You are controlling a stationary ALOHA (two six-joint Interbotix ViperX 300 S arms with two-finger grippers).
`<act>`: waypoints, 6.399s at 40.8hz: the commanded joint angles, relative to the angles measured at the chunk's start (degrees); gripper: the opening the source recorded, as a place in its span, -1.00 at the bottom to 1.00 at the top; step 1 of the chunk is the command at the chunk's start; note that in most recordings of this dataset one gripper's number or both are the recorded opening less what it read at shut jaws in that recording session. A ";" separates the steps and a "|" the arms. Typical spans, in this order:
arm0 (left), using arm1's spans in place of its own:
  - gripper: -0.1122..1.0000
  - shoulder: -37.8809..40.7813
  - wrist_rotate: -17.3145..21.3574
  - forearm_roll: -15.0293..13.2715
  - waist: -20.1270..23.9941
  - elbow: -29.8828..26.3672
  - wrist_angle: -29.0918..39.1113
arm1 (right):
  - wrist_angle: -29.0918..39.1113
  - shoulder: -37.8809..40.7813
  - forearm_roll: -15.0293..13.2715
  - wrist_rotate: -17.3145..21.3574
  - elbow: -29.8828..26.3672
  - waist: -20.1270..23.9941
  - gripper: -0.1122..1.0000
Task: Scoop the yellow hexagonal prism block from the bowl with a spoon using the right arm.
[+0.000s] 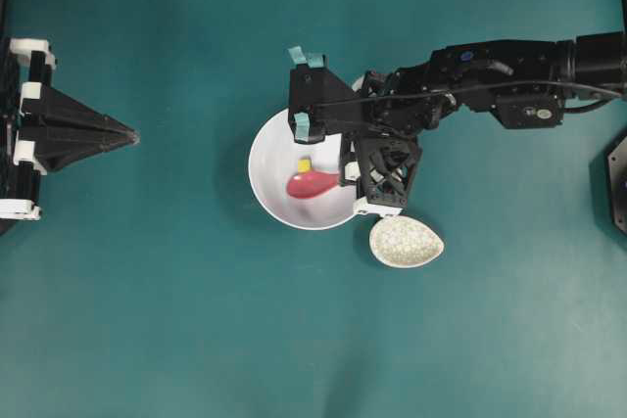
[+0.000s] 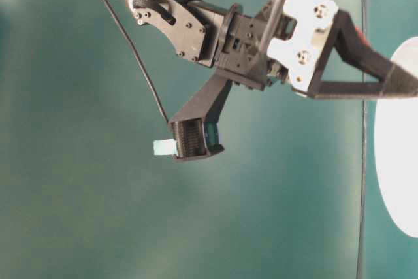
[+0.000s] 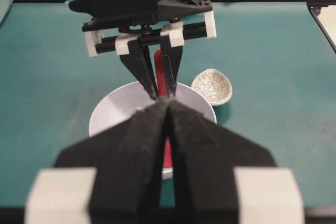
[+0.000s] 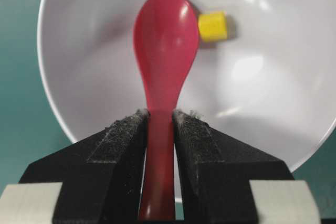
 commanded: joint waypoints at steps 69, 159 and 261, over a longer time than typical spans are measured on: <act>-0.82 0.18 0.00 0.18 0.00 -1.05 0.53 | 7.03 -8.17 -7.47 4.39 -2.46 -0.53 -0.40; -0.82 0.18 0.00 0.18 0.09 -1.32 0.09 | 6.06 0.97 -12.74 11.69 -6.68 0.09 -0.40; -0.82 0.18 0.09 0.18 0.00 -1.23 0.18 | -19.42 -12.22 -13.01 11.87 2.37 0.09 -0.40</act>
